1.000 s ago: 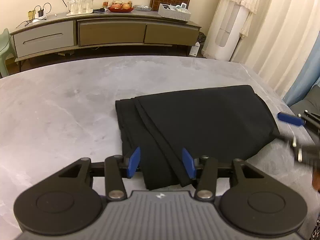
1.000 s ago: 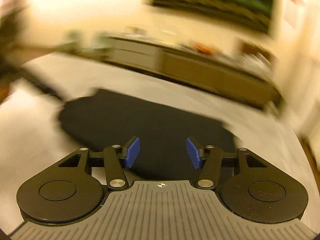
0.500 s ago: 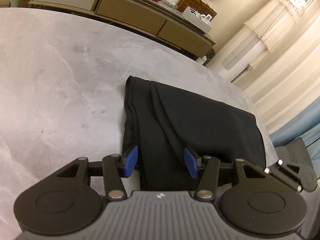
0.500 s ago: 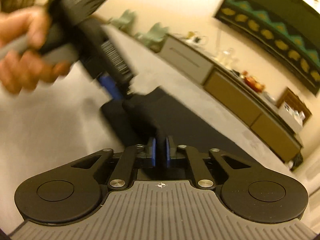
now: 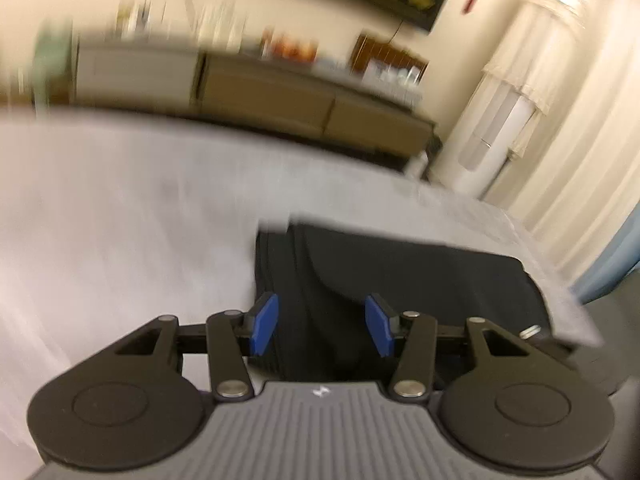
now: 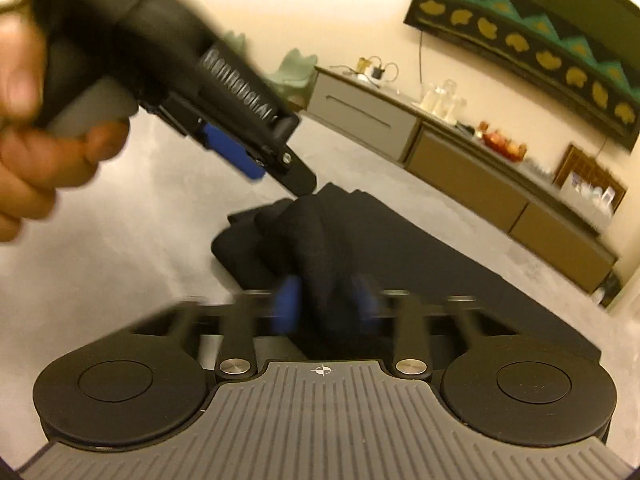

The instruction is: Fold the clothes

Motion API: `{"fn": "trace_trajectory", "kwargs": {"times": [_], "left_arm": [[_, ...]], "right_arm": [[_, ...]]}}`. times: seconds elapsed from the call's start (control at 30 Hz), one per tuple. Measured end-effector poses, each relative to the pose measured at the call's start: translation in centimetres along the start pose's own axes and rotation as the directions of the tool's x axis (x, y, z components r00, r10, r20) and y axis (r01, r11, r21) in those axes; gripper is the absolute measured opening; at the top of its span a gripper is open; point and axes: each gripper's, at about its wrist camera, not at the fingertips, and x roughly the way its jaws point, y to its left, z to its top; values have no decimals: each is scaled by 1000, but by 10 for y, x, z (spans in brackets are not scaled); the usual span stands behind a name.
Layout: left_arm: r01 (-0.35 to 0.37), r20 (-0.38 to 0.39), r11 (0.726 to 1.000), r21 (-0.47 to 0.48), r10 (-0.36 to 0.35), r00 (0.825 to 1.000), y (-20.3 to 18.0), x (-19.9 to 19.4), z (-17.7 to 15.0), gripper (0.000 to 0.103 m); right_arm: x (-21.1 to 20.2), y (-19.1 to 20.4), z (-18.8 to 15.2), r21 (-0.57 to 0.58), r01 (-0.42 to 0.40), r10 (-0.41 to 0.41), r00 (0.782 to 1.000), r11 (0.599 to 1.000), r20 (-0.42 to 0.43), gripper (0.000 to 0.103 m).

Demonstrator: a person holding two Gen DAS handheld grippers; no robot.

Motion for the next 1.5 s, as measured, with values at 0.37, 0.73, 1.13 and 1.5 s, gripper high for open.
{"fn": "trace_trajectory", "kwargs": {"times": [0.37, 0.73, 1.13, 1.5], "left_arm": [[29, -141, 980, 196, -1, 990, -39, 41, -38, 51], [95, -134, 982, 164, -73, 988, -57, 56, 27, 54], [-43, -223, 995, 86, 62, 973, -27, 90, 20, 55], [-192, -244, 981, -22, 181, 953, -5, 50, -12, 85]], "right_arm": [[-40, -115, -23, 344, 134, -124, 991, 929, -50, 50], [-9, -186, -26, 423, 216, -178, 976, 880, -126, 48], [-22, -242, -50, 580, 195, -121, 979, 791, -164, 52], [-57, -224, -84, 489, 289, -165, 946, 823, -280, 66]]}}
